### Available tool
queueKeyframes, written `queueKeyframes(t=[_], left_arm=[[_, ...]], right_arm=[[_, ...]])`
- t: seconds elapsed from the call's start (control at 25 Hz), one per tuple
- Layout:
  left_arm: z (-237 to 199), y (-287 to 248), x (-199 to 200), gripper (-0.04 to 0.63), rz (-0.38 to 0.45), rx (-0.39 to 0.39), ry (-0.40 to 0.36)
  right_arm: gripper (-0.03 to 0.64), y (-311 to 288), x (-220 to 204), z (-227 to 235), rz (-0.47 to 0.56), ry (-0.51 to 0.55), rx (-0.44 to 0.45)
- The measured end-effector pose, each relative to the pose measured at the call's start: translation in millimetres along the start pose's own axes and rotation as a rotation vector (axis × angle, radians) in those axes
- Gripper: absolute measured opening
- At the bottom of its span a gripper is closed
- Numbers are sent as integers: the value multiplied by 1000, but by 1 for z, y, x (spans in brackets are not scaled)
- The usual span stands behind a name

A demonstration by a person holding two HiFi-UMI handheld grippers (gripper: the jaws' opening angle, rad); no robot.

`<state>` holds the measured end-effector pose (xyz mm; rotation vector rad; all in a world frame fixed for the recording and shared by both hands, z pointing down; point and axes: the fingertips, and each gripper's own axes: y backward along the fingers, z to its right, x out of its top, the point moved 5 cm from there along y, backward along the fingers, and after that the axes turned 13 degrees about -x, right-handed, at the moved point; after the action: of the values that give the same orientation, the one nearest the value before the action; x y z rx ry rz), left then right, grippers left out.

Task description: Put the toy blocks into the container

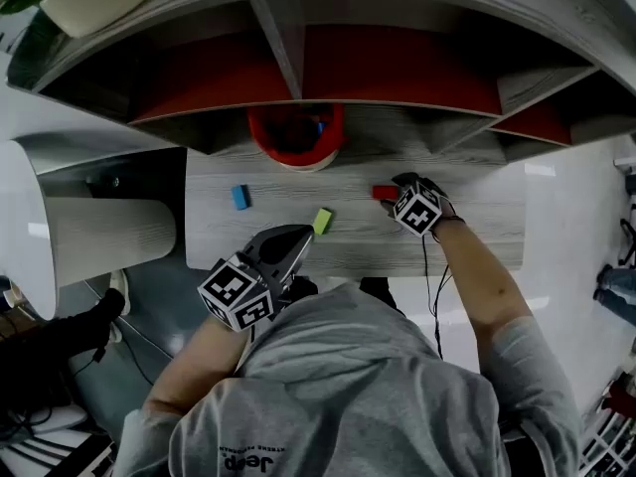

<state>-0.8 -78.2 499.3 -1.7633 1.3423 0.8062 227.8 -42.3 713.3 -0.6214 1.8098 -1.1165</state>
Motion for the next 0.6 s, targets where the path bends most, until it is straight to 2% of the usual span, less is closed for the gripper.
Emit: queueKeyframes(t=[0.16,0.28,0.36,0.44,0.6], left_arm=[[-1,2,-5,31,-12,11,8],[-1,5,-6,30,-8,22,16],[-1,7,-4,31,-4,24,10],[-1,10,0,31,5,28,3],[-2,22,15,30,38,41,-17]], right_arm=[[244,0,0,-1,14,-21,36],[225,0,0,-3,5,17,45],[171,1,0,-6,-2,54,43],[161,4,2,-10,2,65,31],[160,41,33,-8,99,-35,16]])
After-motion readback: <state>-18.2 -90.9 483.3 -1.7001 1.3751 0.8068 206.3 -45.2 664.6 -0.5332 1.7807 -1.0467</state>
